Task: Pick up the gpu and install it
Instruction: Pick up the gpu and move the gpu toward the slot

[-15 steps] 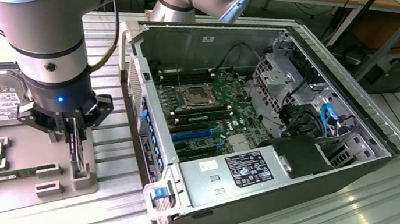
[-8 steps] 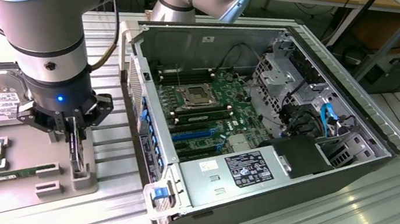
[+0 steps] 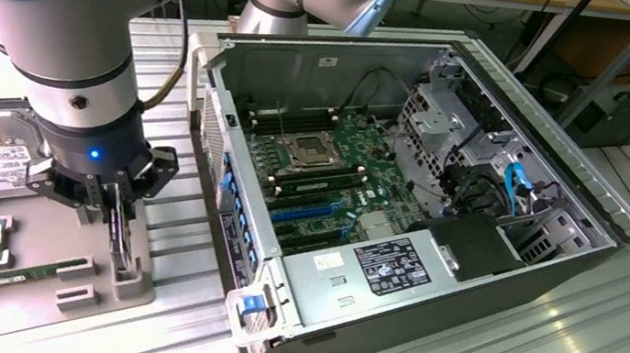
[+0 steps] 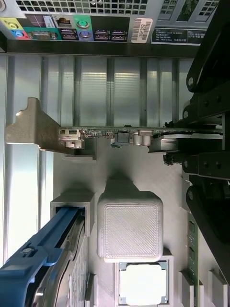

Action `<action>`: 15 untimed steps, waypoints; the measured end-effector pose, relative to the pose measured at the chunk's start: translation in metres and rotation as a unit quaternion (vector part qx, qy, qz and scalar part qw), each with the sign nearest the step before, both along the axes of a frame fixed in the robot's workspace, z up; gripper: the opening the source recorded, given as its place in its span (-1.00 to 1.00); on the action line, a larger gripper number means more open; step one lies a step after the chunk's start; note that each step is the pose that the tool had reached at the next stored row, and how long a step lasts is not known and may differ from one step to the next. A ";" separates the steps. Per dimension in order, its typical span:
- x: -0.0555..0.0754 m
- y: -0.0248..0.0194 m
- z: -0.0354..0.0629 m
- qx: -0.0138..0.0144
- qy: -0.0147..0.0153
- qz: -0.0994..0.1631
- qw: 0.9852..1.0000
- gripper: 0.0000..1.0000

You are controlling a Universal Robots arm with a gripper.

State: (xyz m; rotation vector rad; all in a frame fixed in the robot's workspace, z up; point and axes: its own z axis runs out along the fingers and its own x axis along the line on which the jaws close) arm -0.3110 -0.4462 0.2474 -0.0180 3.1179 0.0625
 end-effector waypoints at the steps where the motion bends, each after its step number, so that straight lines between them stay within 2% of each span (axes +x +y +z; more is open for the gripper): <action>1: 0.000 0.0000 0.0002 0.000 0.000 0.000 1.000 -0.45; 15: 0.000 0.0000 0.0037 0.000 0.000 0.000 1.000 -0.45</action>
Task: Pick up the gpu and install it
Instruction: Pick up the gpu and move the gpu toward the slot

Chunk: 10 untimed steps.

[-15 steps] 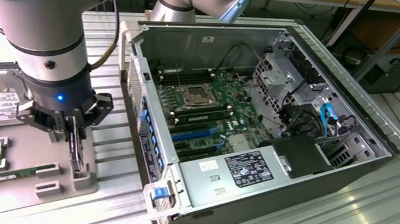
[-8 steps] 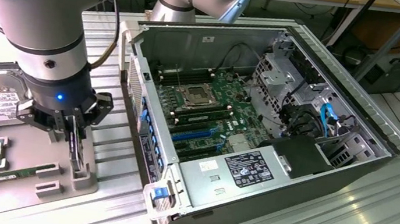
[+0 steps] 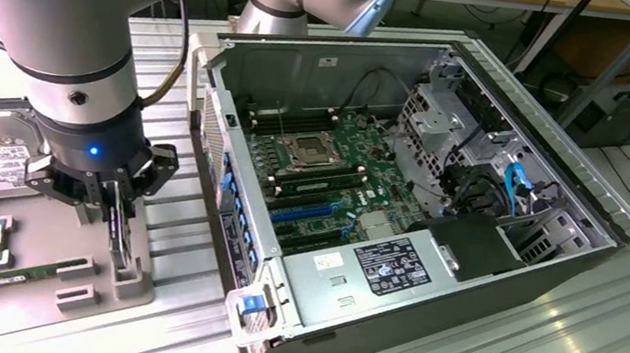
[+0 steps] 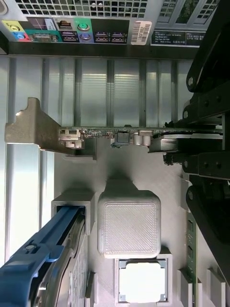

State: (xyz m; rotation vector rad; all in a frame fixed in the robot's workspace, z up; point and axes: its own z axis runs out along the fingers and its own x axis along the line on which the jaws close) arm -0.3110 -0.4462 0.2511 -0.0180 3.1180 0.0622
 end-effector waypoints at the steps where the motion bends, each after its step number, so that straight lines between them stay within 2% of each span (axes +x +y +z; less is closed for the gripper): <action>1: 0.000 0.0000 0.0001 0.000 0.000 0.000 1.000 -0.45; 10: 0.000 0.0000 0.0030 0.000 0.000 0.000 1.000 -0.45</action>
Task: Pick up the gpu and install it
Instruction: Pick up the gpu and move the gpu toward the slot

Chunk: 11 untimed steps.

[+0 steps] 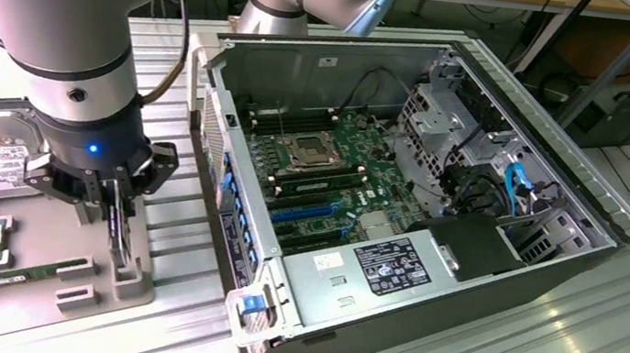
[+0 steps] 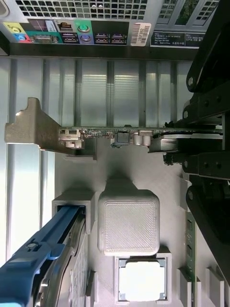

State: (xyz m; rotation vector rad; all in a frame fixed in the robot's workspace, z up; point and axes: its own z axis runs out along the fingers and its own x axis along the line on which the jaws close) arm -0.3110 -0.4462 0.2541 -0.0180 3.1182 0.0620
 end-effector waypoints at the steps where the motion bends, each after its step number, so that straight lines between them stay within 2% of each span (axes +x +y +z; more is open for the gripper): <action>1: 0.000 0.0000 0.0009 0.000 0.000 0.000 1.000 -0.45; 11: 0.000 0.0001 0.0063 0.000 0.000 0.000 1.000 -0.45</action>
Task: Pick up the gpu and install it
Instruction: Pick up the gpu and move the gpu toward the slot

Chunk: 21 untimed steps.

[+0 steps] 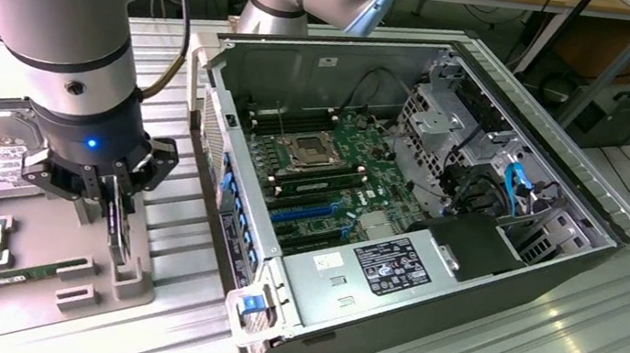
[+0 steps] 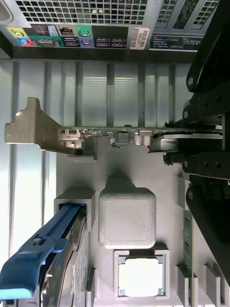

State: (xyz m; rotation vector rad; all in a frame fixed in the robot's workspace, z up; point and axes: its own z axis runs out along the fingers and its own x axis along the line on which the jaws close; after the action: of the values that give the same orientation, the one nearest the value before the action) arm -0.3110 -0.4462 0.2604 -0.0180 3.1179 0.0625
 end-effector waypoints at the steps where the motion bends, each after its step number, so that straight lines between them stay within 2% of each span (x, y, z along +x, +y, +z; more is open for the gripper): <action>1: 0.000 0.0000 0.0002 0.000 0.000 0.000 1.000 -0.45; 21: 0.000 -0.0002 0.0044 0.000 0.000 0.000 1.000 -0.45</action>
State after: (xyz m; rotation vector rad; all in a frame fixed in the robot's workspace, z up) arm -0.3110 -0.4463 0.2648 -0.0180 3.1180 0.0623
